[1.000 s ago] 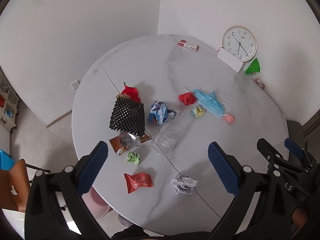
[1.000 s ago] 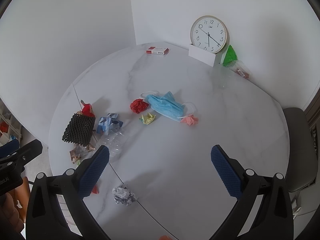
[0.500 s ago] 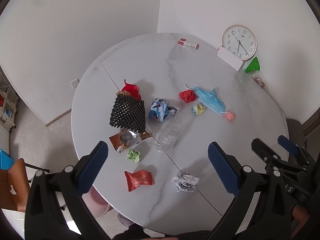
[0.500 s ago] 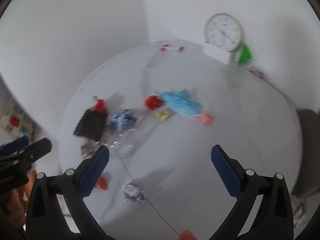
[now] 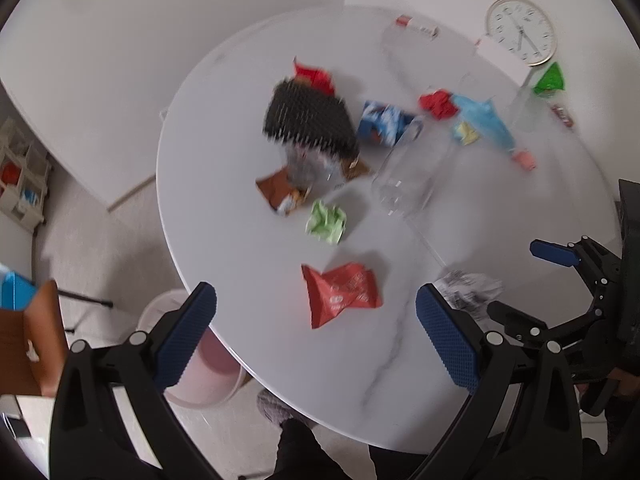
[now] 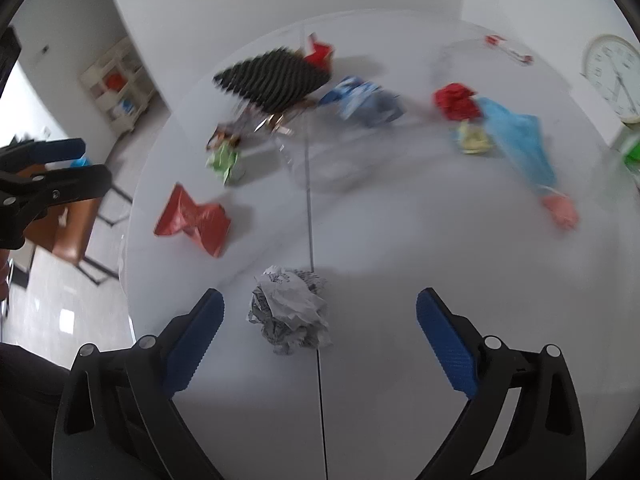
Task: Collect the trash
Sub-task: 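Grasp the crumpled white paper with the right tool while the left tool grasps the red wrapper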
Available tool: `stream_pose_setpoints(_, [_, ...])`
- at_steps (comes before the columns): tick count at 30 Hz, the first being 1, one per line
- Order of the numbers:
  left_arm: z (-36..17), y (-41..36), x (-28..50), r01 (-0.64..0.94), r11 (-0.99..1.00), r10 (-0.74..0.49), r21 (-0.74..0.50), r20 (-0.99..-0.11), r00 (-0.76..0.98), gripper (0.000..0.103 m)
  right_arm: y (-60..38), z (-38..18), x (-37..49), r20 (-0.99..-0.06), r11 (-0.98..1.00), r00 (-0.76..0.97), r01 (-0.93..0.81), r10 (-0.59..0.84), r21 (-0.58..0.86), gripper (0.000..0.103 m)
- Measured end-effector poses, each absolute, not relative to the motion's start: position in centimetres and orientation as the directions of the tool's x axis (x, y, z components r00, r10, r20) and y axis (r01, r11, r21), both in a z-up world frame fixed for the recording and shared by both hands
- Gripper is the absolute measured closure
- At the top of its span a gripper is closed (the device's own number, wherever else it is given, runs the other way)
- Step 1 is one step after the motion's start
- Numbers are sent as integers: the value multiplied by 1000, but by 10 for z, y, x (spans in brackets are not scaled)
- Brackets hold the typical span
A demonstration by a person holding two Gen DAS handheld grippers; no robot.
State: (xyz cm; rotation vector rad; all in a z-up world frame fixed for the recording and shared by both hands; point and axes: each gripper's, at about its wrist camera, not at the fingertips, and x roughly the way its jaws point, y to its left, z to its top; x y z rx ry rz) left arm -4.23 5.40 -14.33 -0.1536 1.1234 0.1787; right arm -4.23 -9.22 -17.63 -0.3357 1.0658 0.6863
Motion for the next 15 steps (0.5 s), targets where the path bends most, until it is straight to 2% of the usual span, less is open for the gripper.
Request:
stream_pose_setpoints(6, [-192, 58, -27, -307, 951, 68, -38, -942, 328, 7, -80, -206, -30, -909, 714, 239, -695, 340, 84, 35])
stream_pose_setpoints(8, [-205, 57, -20, -320, 947, 76, -26, -951, 301, 7, -81, -208, -31, -908, 695, 210, -710, 363, 113, 56])
stream_pose_setpoints(9, [-212, 55, -17, -326, 945, 75, -24, -955, 287, 7, -83, -206, -31, -901, 685, 191, -714, 390, 145, 58])
stream_pose_setpoints(10, [-217, 54, -13, -332, 943, 77, -19, -959, 274, 7, -84, -205, -31, -898, 685, 193, -714, 396, 148, 64])
stream_pose_setpoints(15, [-240, 45, 3, -352, 936, 66, -18, -972, 226, 7, -97, -197, -25, -894, 696, 189, -699, 405, 167, 67])
